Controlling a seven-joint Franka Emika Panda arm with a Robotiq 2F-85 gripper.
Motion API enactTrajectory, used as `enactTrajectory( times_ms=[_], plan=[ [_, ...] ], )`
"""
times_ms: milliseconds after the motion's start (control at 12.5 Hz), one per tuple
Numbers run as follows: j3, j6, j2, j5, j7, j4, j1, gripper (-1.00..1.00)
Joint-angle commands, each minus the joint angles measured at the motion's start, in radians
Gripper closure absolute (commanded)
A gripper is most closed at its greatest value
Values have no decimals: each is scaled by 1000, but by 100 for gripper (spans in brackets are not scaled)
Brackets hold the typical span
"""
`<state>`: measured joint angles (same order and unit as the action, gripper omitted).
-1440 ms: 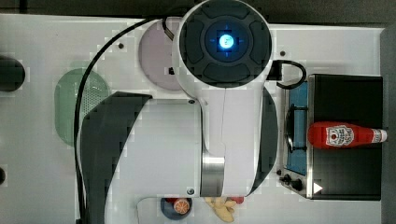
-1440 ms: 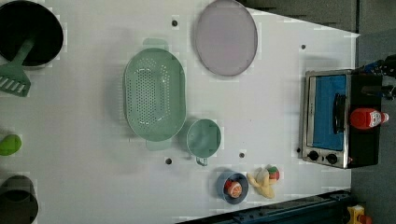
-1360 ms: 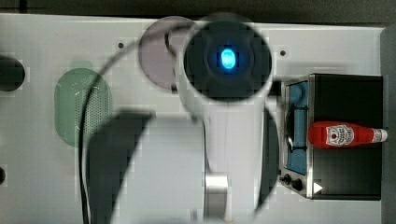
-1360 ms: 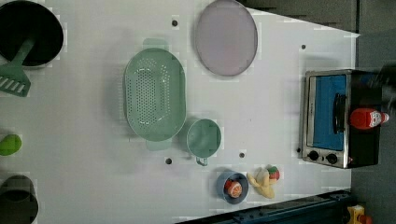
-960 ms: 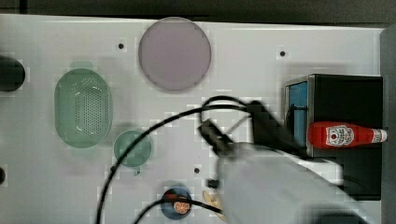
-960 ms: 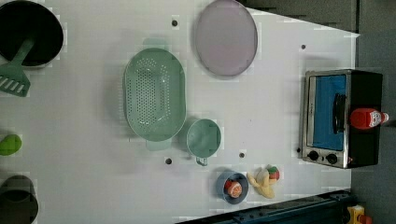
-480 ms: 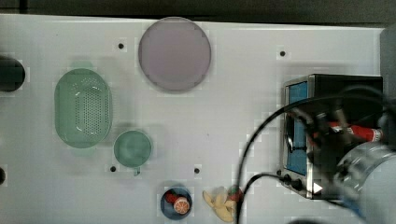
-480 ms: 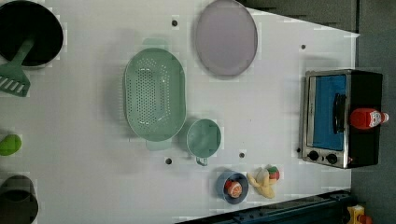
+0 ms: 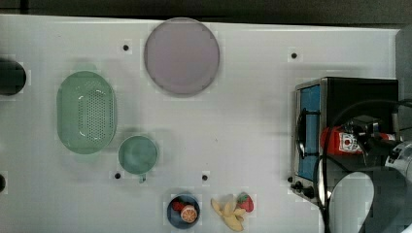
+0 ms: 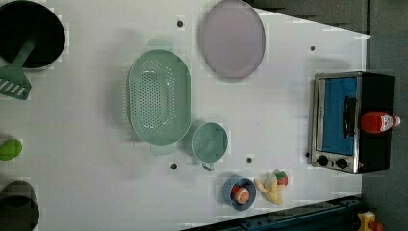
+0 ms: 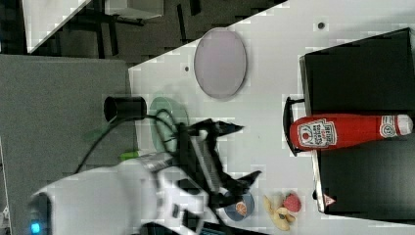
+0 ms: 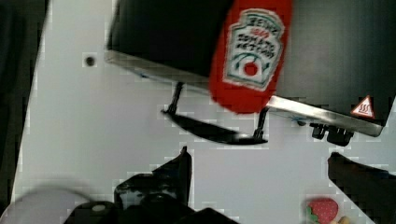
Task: Pick Ketchup from oven and place it on table.
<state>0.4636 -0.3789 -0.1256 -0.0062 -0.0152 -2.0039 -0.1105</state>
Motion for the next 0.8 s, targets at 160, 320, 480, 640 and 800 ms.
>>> enactTrajectory(
  times_ms=[160, 320, 480, 640, 800],
  plan=[
    [69, -140, 97, 11, 10, 26, 17, -100],
    [106, -202, 177, 23, 11, 39, 15, -100],
    [125, -233, 252, 58, 24, 59, 10, -100],
    [141, -225, 321, 135, 65, 75, 1, -100],
    [148, -227, 375, 159, 66, 80, -7, -100]
  ],
)
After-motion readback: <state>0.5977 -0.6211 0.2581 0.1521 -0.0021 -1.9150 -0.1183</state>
